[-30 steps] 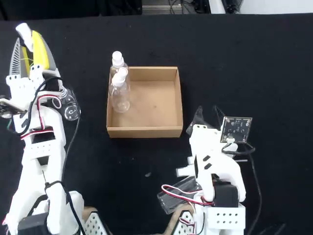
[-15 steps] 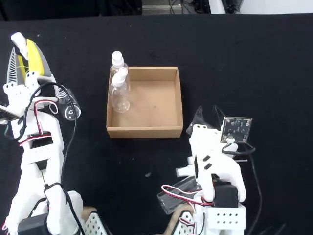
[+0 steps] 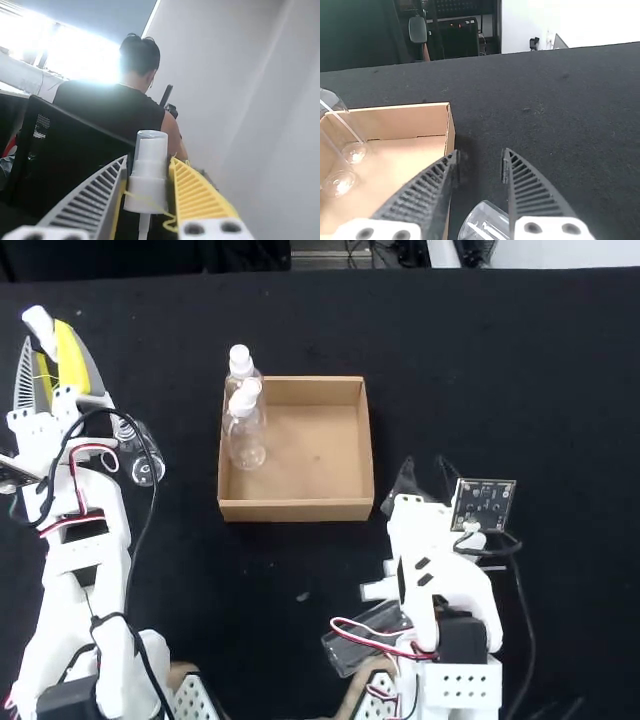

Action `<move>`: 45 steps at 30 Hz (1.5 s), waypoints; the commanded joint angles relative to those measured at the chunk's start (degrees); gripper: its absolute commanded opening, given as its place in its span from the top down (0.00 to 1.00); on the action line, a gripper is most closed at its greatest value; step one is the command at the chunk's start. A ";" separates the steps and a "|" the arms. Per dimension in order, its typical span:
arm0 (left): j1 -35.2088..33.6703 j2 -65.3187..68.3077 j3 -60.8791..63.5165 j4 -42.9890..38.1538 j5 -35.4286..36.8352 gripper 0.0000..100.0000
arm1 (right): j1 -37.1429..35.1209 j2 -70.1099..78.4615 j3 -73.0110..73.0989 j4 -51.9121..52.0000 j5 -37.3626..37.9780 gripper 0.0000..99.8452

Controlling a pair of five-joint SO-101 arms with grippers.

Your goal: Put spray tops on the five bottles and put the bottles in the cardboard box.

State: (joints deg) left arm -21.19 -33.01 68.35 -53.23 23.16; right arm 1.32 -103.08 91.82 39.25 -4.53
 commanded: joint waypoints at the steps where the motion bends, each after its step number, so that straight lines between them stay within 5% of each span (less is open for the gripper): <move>1: 0.84 -2.02 -6.02 -1.14 0.00 0.97 | -0.79 -5.41 -1.71 -1.85 0.44 0.87; 45: 0.92 -1.32 -2.33 -1.14 0.00 0.97 | -0.79 -5.41 -1.80 -1.85 0.44 0.87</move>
State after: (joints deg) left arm -20.75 -33.01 68.09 -53.23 23.16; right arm 1.32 -103.08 91.82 39.25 -4.53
